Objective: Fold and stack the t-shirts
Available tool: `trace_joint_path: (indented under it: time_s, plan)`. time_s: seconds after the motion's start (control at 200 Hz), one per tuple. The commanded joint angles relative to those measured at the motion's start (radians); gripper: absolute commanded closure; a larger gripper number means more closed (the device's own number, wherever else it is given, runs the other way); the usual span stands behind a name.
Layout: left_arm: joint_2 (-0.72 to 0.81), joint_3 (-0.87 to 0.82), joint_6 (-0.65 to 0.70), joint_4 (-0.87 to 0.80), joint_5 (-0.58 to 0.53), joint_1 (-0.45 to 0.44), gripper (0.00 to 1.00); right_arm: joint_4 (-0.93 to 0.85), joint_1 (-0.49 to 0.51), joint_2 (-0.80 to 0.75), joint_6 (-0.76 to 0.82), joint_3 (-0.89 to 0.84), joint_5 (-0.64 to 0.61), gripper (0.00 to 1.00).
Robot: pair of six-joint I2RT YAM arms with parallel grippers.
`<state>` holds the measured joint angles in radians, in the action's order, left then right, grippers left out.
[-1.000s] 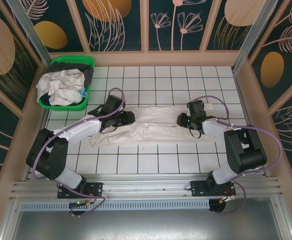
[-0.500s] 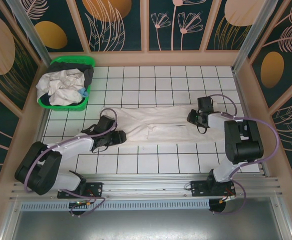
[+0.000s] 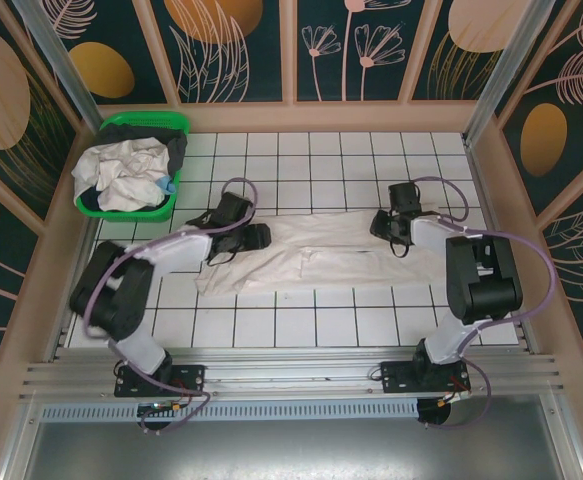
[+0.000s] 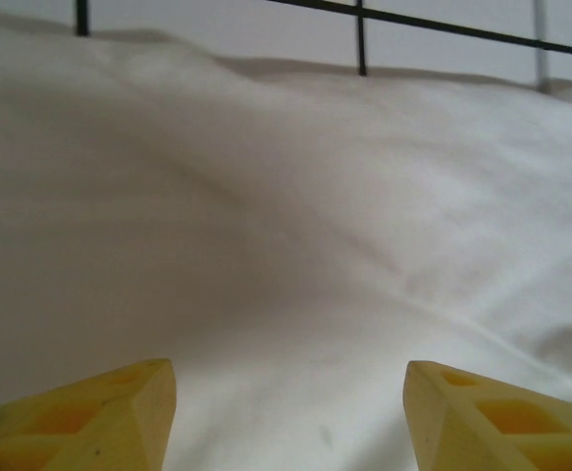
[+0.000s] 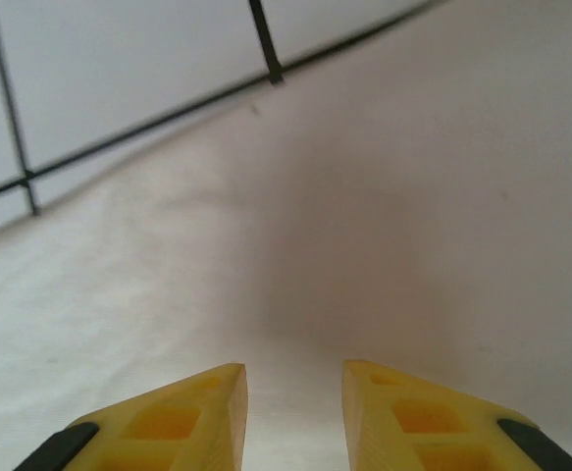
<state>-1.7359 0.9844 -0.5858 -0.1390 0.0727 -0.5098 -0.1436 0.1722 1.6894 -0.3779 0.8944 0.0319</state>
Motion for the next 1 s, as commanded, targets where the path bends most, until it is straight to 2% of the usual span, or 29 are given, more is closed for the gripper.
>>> trace_joint_path:
  time_s: [0.0, 0.165, 0.255, 0.375, 0.445, 0.52, 0.571, 0.606, 0.666, 0.871, 0.926, 0.996]
  plan:
    - [-0.164, 0.094, 0.055, 0.010, 0.021, 0.038, 0.41, -0.033, 0.016, 0.007, -0.042, -0.030, -0.014, 0.67]
    - [-0.358, 0.289, 0.120, -0.026, 0.019, 0.061, 0.43, -0.082, 0.123, -0.051, -0.147, -0.111, -0.043, 0.65]
    - [-0.480, 0.484, 0.153, -0.068, 0.036, 0.089, 0.44, -0.114, 0.187, -0.083, -0.199, -0.160, -0.057, 0.64]
    - [-0.681, 0.865, 0.209, -0.167, 0.069, 0.109, 0.43, -0.206, 0.273, -0.152, -0.266, -0.190, -0.090, 0.64]
    - [-0.832, 1.182, 0.240, -0.265, 0.098, 0.109, 0.42, -0.272, 0.340, -0.215, -0.281, -0.176, -0.082, 0.63]
    - [-0.981, 1.504, 0.247, -0.353, 0.137, 0.111, 0.41, -0.356, 0.398, -0.280, -0.293, -0.133, -0.157, 0.60]
    - [-1.030, 1.615, 0.236, -0.361, 0.161, 0.113, 0.37, -0.349, 0.407, -0.314, -0.269, -0.113, -0.180, 0.59]
    - [-1.029, 1.615, 0.226, -0.330, 0.178, 0.115, 0.33, -0.317, 0.410, -0.325, -0.249, -0.107, -0.179, 0.58]
    - [-0.978, 1.525, 0.212, -0.256, 0.187, 0.118, 0.32, -0.238, 0.413, -0.306, -0.204, -0.097, -0.136, 0.58]
    - [-0.731, 1.048, 0.156, -0.009, 0.190, 0.120, 0.31, -0.136, 0.426, -0.064, -0.121, 0.000, -0.139, 0.59]
    - [-0.740, 1.017, 0.141, 0.004, 0.195, 0.120, 0.32, -0.128, 0.429, -0.012, -0.120, 0.013, -0.135, 0.60]
    - [-0.800, 1.067, 0.133, -0.039, 0.219, 0.120, 0.35, -0.127, 0.451, 0.017, -0.135, 0.008, -0.132, 0.61]
